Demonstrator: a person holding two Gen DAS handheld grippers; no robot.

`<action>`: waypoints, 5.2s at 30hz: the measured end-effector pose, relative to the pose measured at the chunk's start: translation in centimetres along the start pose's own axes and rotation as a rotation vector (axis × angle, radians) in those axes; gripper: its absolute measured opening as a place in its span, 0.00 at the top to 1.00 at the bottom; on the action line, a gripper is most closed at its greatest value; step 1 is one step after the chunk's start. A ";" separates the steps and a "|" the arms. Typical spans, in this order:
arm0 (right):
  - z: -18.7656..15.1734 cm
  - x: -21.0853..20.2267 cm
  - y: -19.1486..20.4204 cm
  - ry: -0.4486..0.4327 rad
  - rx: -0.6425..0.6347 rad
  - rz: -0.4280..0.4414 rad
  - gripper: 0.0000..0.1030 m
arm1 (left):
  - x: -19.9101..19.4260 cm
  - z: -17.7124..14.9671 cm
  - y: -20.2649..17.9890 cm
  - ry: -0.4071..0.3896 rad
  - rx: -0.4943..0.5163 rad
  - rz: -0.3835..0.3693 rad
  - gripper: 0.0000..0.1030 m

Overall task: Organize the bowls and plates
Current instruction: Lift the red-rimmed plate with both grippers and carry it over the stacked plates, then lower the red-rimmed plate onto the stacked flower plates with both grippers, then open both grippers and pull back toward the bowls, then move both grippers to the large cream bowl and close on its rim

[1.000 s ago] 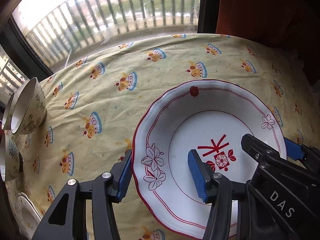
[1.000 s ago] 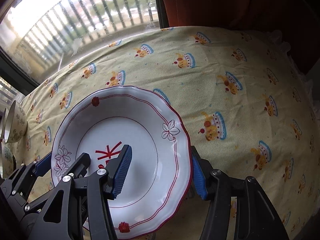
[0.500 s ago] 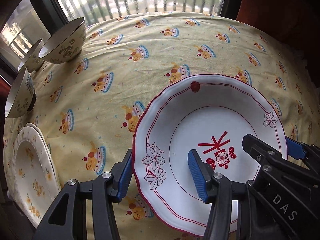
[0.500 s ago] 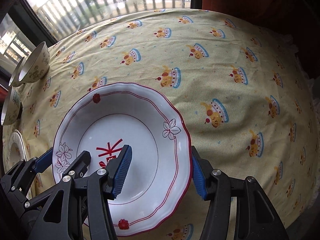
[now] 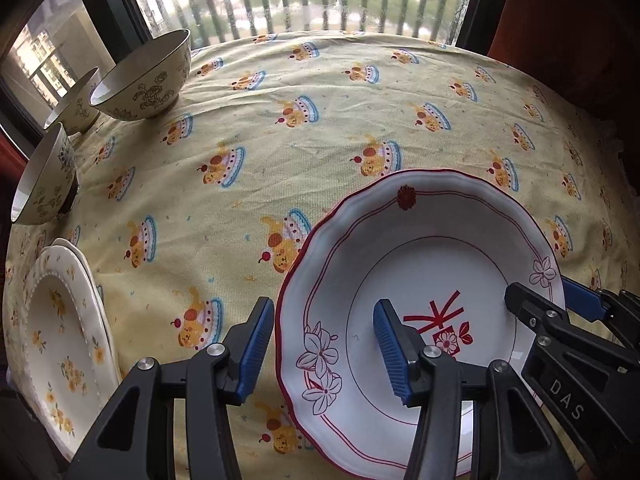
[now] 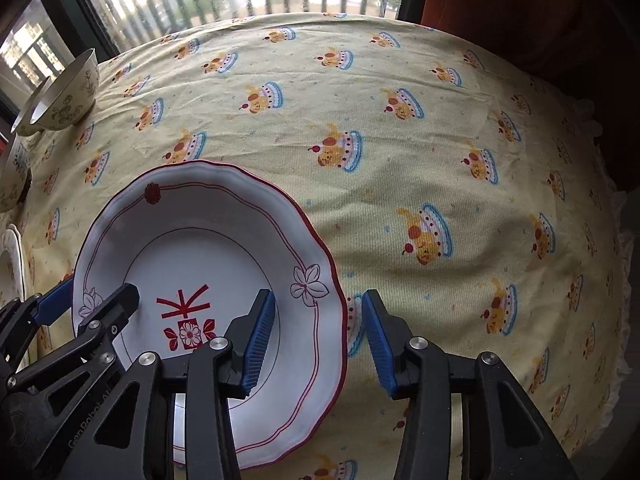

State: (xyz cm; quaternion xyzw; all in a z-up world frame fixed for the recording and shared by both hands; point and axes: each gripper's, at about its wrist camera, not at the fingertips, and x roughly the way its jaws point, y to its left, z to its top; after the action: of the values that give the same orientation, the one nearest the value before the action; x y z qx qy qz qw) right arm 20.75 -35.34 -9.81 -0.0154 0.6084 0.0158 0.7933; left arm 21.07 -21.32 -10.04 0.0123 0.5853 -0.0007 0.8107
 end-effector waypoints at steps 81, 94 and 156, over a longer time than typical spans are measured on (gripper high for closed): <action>-3.5 -4.6 28.1 -0.003 0.090 -0.031 0.56 | -4.4 -5.8 26.0 -0.077 0.035 0.023 0.48; -3.6 -5.0 28.0 -0.037 0.092 0.012 0.56 | -4.0 -6.0 25.8 -0.107 0.061 0.080 0.44; 9.8 -6.3 36.4 -0.278 -0.078 0.182 0.35 | -3.2 6.1 35.7 -0.242 -0.165 0.110 0.29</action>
State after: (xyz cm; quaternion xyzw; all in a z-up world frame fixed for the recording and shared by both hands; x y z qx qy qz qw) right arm 27.00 1.44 -1.32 0.0116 0.4905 0.1131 0.8640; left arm 26.44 14.23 -4.44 -0.0224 0.4800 0.0905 0.8723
